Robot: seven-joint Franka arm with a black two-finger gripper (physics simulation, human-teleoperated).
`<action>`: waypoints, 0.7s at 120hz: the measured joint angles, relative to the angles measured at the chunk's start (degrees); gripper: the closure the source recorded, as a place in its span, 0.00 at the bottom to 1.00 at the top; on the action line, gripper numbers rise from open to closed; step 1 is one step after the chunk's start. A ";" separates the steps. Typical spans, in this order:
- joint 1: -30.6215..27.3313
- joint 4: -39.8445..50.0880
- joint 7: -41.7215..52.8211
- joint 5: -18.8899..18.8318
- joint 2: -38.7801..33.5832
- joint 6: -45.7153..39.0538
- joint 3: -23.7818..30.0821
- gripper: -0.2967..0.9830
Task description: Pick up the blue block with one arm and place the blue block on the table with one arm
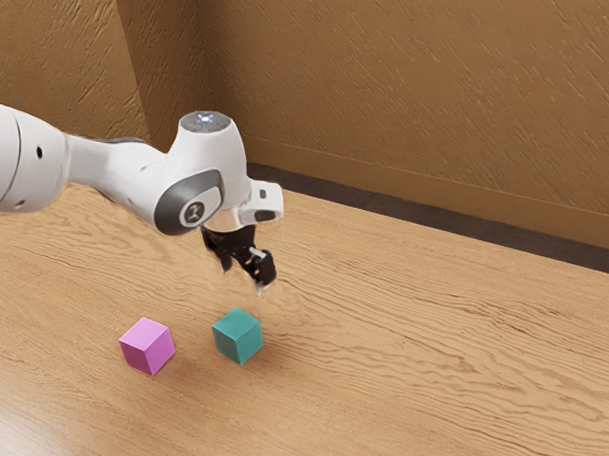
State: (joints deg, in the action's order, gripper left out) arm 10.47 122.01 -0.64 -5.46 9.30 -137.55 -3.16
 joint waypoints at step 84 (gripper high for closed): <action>-0.89 -33.90 -0.16 -3.98 -3.53 44.51 -1.49 0.23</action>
State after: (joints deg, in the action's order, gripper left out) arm 9.57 88.11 -0.79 -9.44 5.77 -93.04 -4.65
